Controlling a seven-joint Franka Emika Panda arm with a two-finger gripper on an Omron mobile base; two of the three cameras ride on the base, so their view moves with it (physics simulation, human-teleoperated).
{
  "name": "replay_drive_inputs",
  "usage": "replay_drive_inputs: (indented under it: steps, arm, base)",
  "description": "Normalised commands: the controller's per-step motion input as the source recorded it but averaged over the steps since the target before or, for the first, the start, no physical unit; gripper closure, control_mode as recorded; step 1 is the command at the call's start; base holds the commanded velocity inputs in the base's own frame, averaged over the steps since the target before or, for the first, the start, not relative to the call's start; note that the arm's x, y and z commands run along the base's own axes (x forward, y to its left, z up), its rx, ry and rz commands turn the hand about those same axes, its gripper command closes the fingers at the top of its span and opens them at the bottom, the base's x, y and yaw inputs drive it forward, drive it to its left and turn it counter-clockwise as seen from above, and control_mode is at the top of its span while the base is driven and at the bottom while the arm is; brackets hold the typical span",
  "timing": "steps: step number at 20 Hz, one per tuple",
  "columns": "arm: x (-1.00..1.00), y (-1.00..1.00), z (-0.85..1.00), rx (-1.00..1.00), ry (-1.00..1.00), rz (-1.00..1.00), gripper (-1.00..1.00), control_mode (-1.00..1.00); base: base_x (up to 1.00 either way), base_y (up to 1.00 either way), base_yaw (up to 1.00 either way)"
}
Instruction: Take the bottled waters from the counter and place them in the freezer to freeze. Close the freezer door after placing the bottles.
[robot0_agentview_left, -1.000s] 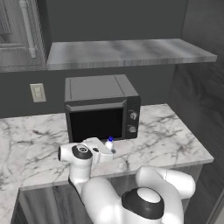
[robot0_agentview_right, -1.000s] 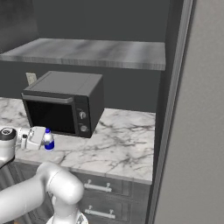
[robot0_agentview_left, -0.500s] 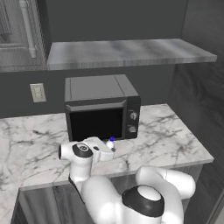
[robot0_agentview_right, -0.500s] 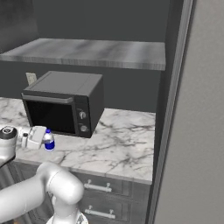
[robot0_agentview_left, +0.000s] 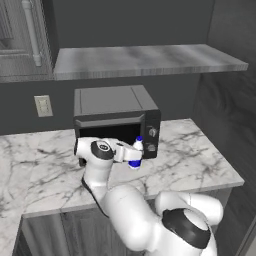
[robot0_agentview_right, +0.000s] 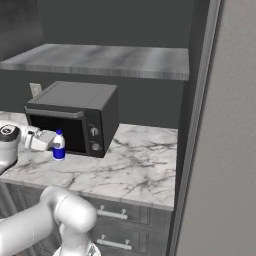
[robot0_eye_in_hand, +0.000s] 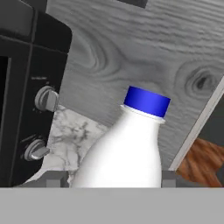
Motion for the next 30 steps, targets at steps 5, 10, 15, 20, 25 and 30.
replay_drive_inputs:
  steps: [5, 10, 15, 20, 25, 30]
  arm:
    - [-0.95, -0.46, 0.79, 0.00, 0.05, 0.01, 1.00, -1.00]
    - [-1.00, -0.47, 0.78, 0.00, -0.04, 0.07, 1.00, -1.00]
    - [-0.91, -0.64, 0.82, 0.00, -0.09, 0.23, 1.00, -1.00]
    - [-0.78, -0.31, 0.62, 0.00, 0.00, 0.41, 1.00, -1.00]
    - [-0.74, -0.28, 0.47, 0.00, 0.00, 0.40, 1.00, -1.00]
    - [-0.28, -0.39, 0.03, 0.09, 0.00, 0.30, 1.00, -1.00]
  base:
    - [0.00, 0.00, 0.00]
    - [0.00, 0.00, 0.00]
    - [0.00, 0.00, 0.00]
    - [0.00, 0.00, 0.00]
    - [0.00, 0.00, 0.00]
    - [0.00, 0.00, 0.00]
